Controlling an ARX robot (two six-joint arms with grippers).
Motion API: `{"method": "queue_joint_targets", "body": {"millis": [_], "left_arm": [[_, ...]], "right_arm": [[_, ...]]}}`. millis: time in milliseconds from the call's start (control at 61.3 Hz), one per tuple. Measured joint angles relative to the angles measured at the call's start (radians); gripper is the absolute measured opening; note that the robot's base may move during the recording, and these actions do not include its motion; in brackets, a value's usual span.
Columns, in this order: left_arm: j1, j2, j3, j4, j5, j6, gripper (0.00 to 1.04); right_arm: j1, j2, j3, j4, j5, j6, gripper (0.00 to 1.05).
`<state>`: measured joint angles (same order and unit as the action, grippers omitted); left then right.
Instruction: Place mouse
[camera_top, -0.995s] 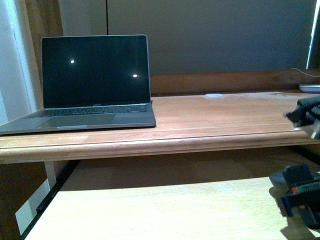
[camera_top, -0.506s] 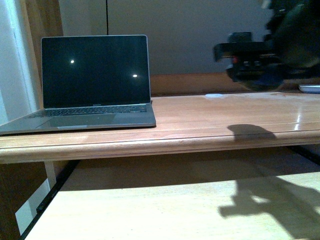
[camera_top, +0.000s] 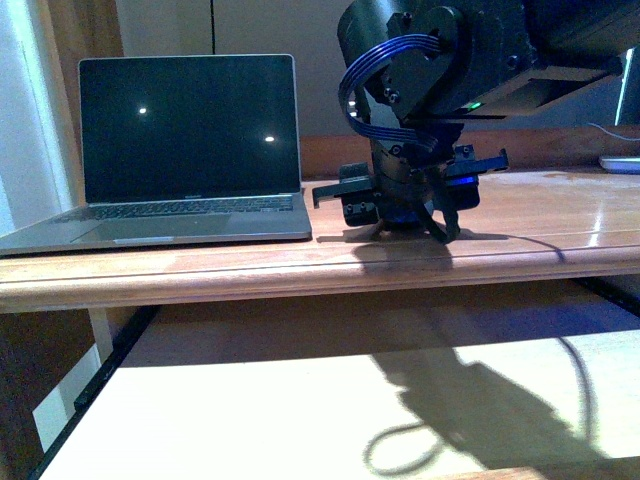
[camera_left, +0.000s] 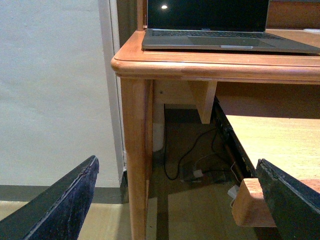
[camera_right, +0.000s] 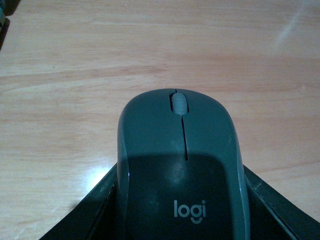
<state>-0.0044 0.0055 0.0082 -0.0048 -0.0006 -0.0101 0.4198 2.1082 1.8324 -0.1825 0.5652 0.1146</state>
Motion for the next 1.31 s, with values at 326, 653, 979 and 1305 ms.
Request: {"method": "queue_joint_targets", "body": {"millis": [326,653,979,1305], "left_arm": [[0.000,0.000,0.000,0.000,0.000,0.000,0.97],[0.000,0.000,0.000,0.000,0.000,0.000,0.97],[0.000,0.000,0.000,0.000,0.000,0.000,0.97],[0.000,0.000,0.000,0.000,0.000,0.000,0.97]], "right_arm": [[-0.001,-0.045,-0.107,0.209,-0.074,0.046,0.98],[-0.174,-0.534,-0.610,0.506,-0.401,0.051,0.97],[-0.655,-1.066,-1.328,0.570,-1.127,-0.043,0.97],[-0.895,-1.219,-1.551,0.277,-1.538,-0.406,0.97]]}}
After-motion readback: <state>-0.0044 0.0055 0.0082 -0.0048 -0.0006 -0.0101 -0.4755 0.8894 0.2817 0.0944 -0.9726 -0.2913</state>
